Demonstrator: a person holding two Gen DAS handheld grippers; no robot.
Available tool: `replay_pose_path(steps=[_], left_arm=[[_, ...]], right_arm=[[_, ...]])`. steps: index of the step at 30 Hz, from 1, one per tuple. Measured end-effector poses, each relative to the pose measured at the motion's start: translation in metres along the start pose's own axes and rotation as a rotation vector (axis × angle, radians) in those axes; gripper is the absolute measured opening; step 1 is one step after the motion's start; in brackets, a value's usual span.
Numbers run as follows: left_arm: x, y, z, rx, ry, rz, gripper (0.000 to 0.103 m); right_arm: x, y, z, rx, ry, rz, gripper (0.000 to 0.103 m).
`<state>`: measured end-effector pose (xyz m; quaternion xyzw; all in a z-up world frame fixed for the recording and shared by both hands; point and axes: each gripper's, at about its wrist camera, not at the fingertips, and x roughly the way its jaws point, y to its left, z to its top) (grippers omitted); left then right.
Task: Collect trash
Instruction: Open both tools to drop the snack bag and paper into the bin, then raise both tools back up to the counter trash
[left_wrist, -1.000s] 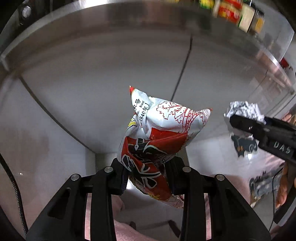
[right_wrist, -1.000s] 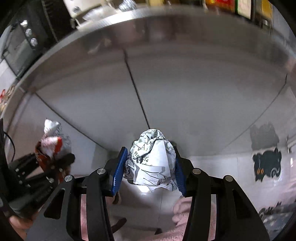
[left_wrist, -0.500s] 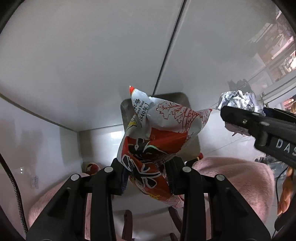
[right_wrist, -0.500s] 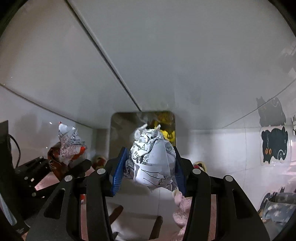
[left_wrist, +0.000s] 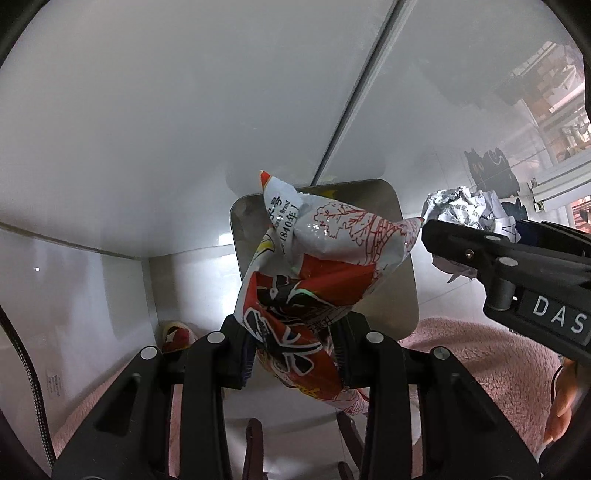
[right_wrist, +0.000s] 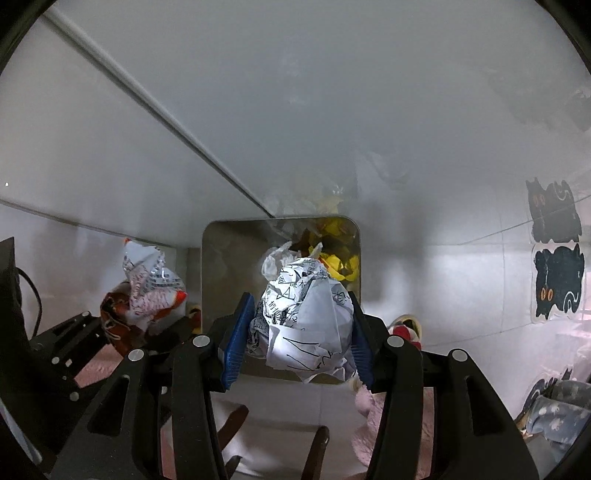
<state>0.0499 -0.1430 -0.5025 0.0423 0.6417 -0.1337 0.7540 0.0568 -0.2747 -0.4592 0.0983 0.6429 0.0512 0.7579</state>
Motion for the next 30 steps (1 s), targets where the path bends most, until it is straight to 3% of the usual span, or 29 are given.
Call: replay_pose_path(steps=[6, 11, 16, 20, 22, 30], left_arm=[[-0.012, 0.002, -0.005, 0.000, -0.015, 0.002, 0.048], [-0.034, 0.003, -0.011, 0.001, -0.052, 0.019, 0.062], [-0.082, 0.009, -0.024, -0.001, -0.122, 0.055, 0.081], [-0.125, 0.016, -0.035, 0.007, -0.189, 0.091, 0.092], [-0.150, 0.021, -0.040, 0.002, -0.220, 0.099, 0.094], [-0.248, 0.032, -0.050, -0.020, -0.370, 0.099, 0.095]], right_arm=[[-0.009, 0.000, 0.001, 0.006, -0.028, -0.008, 0.064], [-0.027, 0.004, -0.001, 0.000, -0.069, -0.016, 0.068], [-0.069, 0.016, -0.011, -0.019, -0.142, -0.022, 0.087], [-0.111, 0.031, -0.019, -0.054, -0.213, -0.020, 0.089], [-0.133, 0.040, -0.023, -0.068, -0.247, -0.022, 0.098], [-0.232, 0.071, -0.038, -0.138, -0.400, 0.003, 0.098]])
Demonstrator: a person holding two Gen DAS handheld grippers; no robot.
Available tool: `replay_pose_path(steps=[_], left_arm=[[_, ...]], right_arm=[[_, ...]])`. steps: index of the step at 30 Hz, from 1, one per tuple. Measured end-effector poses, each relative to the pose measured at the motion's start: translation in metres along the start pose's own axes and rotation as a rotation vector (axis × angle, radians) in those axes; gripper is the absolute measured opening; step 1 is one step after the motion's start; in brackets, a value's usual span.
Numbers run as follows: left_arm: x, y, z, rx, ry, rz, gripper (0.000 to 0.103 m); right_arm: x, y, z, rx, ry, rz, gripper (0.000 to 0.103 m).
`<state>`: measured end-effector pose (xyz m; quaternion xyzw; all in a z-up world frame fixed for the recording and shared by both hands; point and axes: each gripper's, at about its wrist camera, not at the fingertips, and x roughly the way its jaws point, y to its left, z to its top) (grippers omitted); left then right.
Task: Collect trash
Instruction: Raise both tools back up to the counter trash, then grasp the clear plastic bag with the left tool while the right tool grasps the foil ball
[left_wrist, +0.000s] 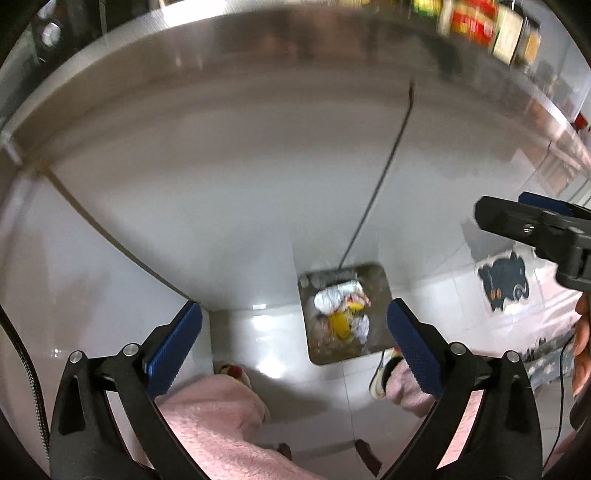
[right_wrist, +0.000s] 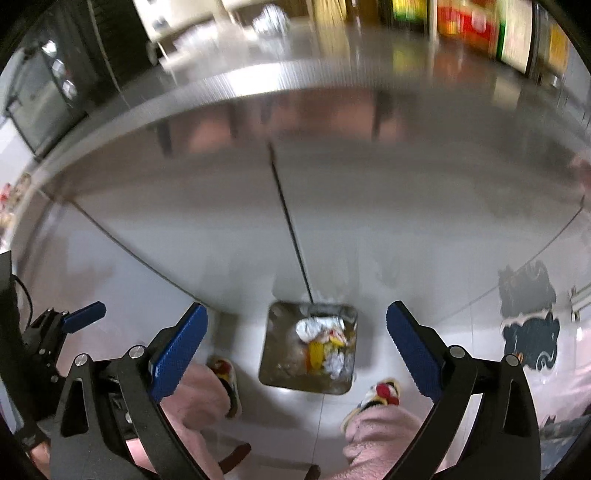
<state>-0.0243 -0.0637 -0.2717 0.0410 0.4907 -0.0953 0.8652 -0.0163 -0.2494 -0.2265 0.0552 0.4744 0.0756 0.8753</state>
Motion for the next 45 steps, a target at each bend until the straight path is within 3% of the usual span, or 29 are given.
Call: replay_pose_path(steps=[10, 21, 29, 36, 41, 45], left_arm=[[-0.083, 0.032, 0.069, -0.058, -0.150, 0.053, 0.095], [-0.114, 0.058, 0.160, -0.072, -0.200, 0.094, 0.095], [-0.095, 0.066, 0.225, -0.040, -0.214, 0.133, 0.095], [-0.056, 0.067, 0.276, -0.030, -0.188, 0.137, 0.095], [-0.022, 0.067, 0.306, -0.043, -0.163, 0.122, 0.094], [-0.001, 0.064, 0.325, -0.044, -0.147, 0.115, 0.087]], right_arm=[[-0.085, 0.013, 0.068, -0.046, -0.176, -0.017, 0.098], [-0.098, 0.015, 0.160, -0.069, -0.233, -0.051, 0.098], [-0.066, 0.015, 0.225, -0.044, -0.237, -0.060, 0.098], [-0.017, 0.010, 0.275, 0.004, -0.207, -0.050, 0.096], [0.016, 0.008, 0.300, 0.020, -0.168, -0.027, 0.085], [0.039, 0.006, 0.313, 0.047, -0.141, 0.020, 0.077]])
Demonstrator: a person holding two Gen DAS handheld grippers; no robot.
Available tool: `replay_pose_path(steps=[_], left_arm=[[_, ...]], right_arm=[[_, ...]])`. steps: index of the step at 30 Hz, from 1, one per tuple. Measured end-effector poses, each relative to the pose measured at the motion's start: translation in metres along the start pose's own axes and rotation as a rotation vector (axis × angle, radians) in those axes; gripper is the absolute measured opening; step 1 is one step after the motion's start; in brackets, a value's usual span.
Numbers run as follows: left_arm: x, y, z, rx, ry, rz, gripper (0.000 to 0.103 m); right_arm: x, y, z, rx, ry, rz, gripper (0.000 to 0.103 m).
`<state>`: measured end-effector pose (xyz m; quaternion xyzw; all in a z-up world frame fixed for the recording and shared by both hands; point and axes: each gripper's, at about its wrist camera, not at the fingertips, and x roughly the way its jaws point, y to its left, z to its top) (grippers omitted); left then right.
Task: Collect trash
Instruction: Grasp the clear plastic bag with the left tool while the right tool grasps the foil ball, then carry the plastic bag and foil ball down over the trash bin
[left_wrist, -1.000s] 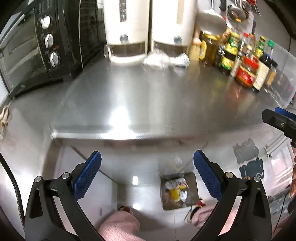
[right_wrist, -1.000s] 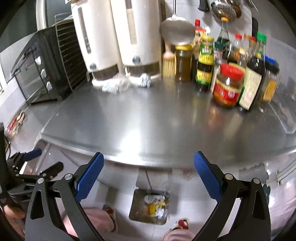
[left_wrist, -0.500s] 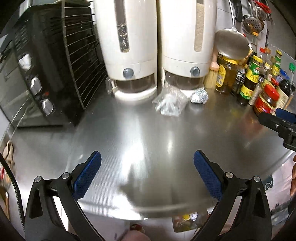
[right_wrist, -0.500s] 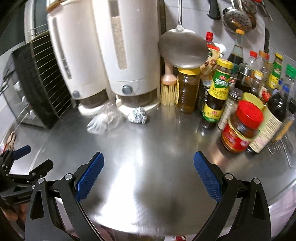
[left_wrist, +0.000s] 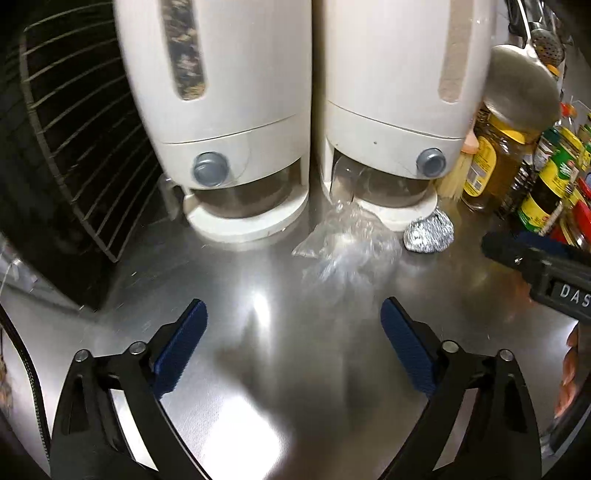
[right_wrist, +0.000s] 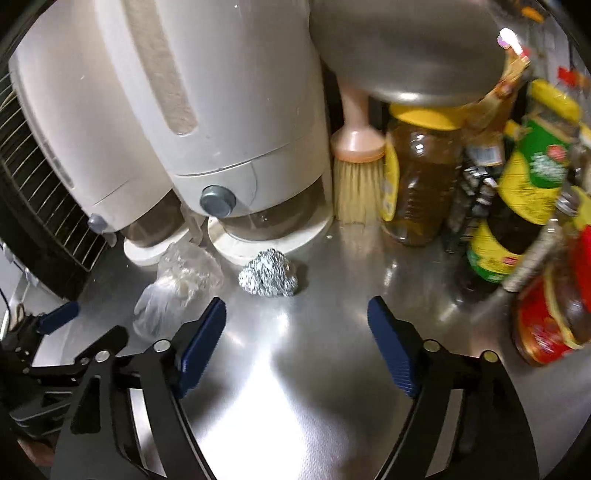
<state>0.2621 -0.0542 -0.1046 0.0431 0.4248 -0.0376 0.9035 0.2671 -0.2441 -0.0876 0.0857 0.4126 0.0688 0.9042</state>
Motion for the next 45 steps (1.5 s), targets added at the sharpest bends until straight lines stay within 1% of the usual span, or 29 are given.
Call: replay_pose_path(steps=[2, 6, 13, 14, 15, 16, 17, 18, 19, 20, 21, 22, 24, 29, 34, 39, 42, 45], left_arm=[[0.009, -0.004, 0.006, 0.006, 0.004, -0.005, 0.083], [0.025, -0.009, 0.016, 0.010, 0.009, -0.011, 0.078], [0.048, -0.017, 0.025, 0.017, 0.030, -0.033, 0.068], [0.050, -0.017, 0.026, 0.019, 0.035, -0.038, 0.063], [0.054, -0.019, 0.026, 0.024, 0.043, -0.047, 0.058], [0.055, -0.020, 0.026, 0.027, 0.046, -0.052, 0.055], [0.057, -0.021, 0.026, 0.029, 0.049, -0.063, 0.049], [0.058, -0.022, 0.027, 0.031, 0.052, -0.069, 0.042], [0.059, -0.023, 0.027, 0.035, 0.055, -0.073, 0.038], [0.060, -0.025, 0.026, 0.043, 0.060, -0.077, 0.028], [0.061, -0.026, 0.026, 0.048, 0.064, -0.080, 0.015], [0.061, -0.027, 0.024, 0.054, 0.069, -0.079, 0.011], [0.059, -0.028, 0.023, 0.058, 0.069, -0.079, 0.007], [0.047, -0.030, 0.016, 0.068, 0.057, -0.068, 0.004], [0.015, -0.036, 0.001, 0.072, 0.041, -0.073, 0.003], [-0.038, -0.037, -0.018, 0.067, -0.002, -0.076, 0.003], [-0.073, -0.025, -0.032, 0.063, -0.033, -0.071, 0.003], [-0.105, -0.021, -0.050, 0.069, -0.060, -0.079, 0.003]], right_arm=[[0.009, -0.001, 0.005, 0.018, -0.001, 0.027, 0.071], [0.027, 0.004, 0.011, 0.020, 0.006, 0.043, 0.061], [0.052, 0.004, 0.012, 0.048, 0.022, 0.065, 0.059], [0.054, 0.003, 0.013, 0.051, 0.023, 0.067, 0.058], [0.057, 0.003, 0.013, 0.051, 0.027, 0.067, 0.052], [0.060, 0.004, 0.013, 0.050, 0.025, 0.062, 0.044], [0.062, 0.005, 0.013, 0.048, 0.029, 0.066, 0.040], [0.064, 0.005, 0.013, 0.049, 0.030, 0.080, 0.039], [0.064, 0.005, 0.013, 0.048, 0.028, 0.081, 0.037], [0.063, 0.006, 0.013, 0.043, 0.025, 0.079, 0.036], [0.063, 0.008, 0.012, 0.037, 0.025, 0.076, 0.034], [0.062, 0.009, 0.012, 0.032, 0.025, 0.071, 0.033], [0.058, 0.010, 0.009, 0.020, 0.021, 0.063, 0.032], [0.033, 0.009, 0.000, -0.001, -0.002, 0.043, 0.031], [0.000, 0.005, -0.015, -0.003, -0.016, 0.042, 0.031], [-0.039, 0.010, -0.041, -0.025, -0.027, 0.039, 0.031], [-0.066, 0.012, -0.057, -0.036, -0.033, 0.032, 0.030], [-0.092, 0.017, -0.071, -0.054, -0.046, 0.015, 0.030]])
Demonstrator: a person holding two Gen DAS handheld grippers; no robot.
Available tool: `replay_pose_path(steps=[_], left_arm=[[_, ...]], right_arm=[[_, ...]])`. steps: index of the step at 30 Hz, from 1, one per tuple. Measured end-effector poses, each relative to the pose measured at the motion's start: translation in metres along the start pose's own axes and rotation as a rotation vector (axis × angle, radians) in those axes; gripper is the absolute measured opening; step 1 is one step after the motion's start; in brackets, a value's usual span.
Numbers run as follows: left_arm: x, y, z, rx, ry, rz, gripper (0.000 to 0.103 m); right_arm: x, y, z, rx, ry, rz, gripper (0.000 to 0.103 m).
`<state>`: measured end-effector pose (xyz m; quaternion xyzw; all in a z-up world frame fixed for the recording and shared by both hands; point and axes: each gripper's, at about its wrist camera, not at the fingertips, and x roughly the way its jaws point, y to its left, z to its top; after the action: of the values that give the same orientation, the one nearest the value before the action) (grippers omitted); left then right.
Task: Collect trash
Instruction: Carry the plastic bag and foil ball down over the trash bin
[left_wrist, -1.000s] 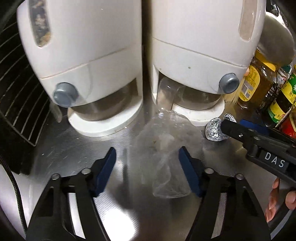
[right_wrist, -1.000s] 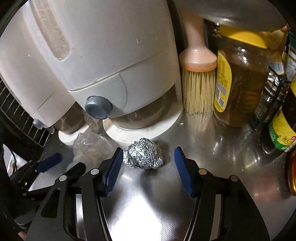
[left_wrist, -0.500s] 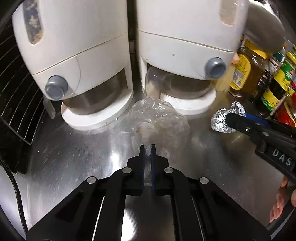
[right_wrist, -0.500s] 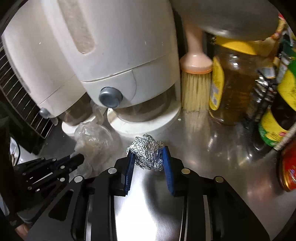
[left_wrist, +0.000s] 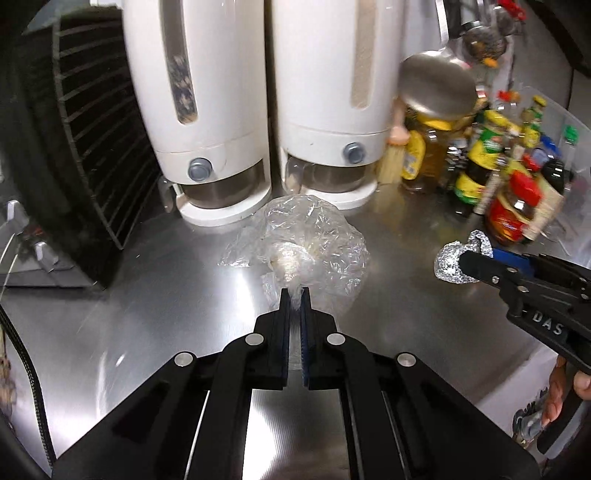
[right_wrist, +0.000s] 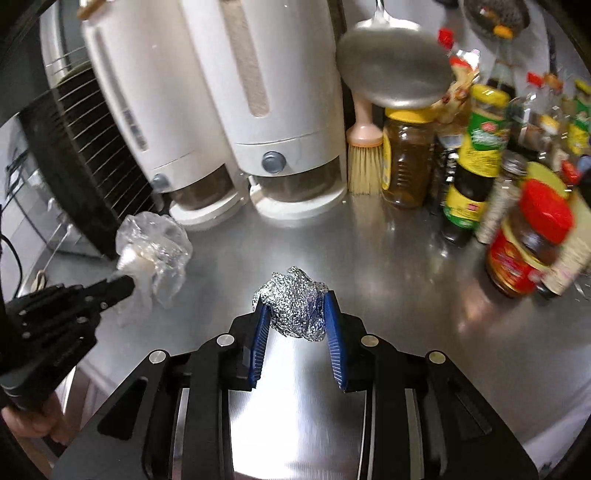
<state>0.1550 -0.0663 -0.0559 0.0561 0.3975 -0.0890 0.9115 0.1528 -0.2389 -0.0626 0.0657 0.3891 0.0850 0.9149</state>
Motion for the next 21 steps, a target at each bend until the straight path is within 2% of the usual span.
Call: replay_pose_path(steps=[6, 11, 17, 21], left_arm=[[-0.056, -0.007, -0.038, 0.001, -0.017, -0.019, 0.003], [-0.085, -0.019, -0.076, 0.004, -0.015, -0.036, 0.003], [-0.112, -0.034, -0.127, 0.008, -0.034, -0.054, 0.003], [-0.112, -0.043, -0.163, 0.014, -0.021, -0.075, 0.003]], right_arm=[[-0.055, 0.009, -0.032, -0.014, -0.032, -0.010, 0.030], [-0.100, 0.010, -0.072, -0.023, -0.049, -0.008, 0.030], [-0.126, 0.007, -0.121, -0.033, -0.043, -0.001, 0.030], [-0.129, 0.004, -0.153, -0.034, -0.025, -0.002, 0.030]])
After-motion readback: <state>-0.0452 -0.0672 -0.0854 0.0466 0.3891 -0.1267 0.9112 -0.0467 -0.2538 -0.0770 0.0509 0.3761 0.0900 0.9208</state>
